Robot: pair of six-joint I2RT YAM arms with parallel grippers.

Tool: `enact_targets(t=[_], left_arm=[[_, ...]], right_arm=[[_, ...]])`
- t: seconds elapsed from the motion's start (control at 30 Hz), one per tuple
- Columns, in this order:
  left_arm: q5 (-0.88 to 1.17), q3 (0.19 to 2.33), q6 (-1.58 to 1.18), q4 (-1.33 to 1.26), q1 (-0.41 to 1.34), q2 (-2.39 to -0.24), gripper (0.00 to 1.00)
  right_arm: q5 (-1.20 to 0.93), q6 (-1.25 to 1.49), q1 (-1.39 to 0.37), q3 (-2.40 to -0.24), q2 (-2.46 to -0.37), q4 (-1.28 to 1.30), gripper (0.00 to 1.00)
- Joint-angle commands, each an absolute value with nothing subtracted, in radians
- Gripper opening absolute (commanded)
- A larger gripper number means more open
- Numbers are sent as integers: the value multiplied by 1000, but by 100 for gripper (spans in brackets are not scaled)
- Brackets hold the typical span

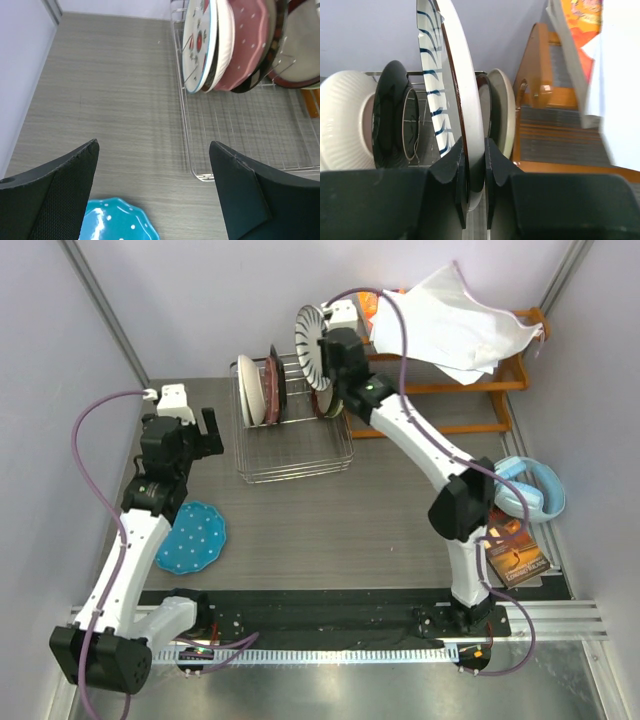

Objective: Load the plates into the dish rack

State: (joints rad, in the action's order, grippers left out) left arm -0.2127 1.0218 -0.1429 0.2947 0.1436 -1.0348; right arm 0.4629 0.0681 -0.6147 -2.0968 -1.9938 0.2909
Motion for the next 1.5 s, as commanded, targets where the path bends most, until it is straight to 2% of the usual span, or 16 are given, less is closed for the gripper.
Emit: enact_targets(t=[0.0, 0.27, 0.8, 1.13, 1.37, 1.4, 1.43, 1.47], left_arm=[[-132, 994, -84, 149, 143, -980, 91], [-186, 969, -77, 156, 143, -985, 91], [-199, 899, -15, 150, 146, -989, 91], [-219, 894, -12, 147, 144, -999, 92], [-351, 900, -107, 271, 147, -1006, 93], [-368, 908, -113, 291, 152, -1008, 94], [-374, 911, -118, 308, 153, -1006, 95], [-376, 910, -120, 322, 155, -1002, 96]], right_arm=[[736, 14, -655, -2302, -2052, 34, 1], [808, -28, -655, -2399, -2190, 54, 1], [746, 51, -657, -2494, -2348, 112, 1], [724, 103, -657, -2445, -2376, 187, 1], [686, 140, -670, -2410, -2407, 235, 1], [674, 140, -672, -2405, -2408, 236, 2], [666, 138, -672, -2404, -2410, 238, 15], [658, 135, -675, -2396, -2408, 239, 23]])
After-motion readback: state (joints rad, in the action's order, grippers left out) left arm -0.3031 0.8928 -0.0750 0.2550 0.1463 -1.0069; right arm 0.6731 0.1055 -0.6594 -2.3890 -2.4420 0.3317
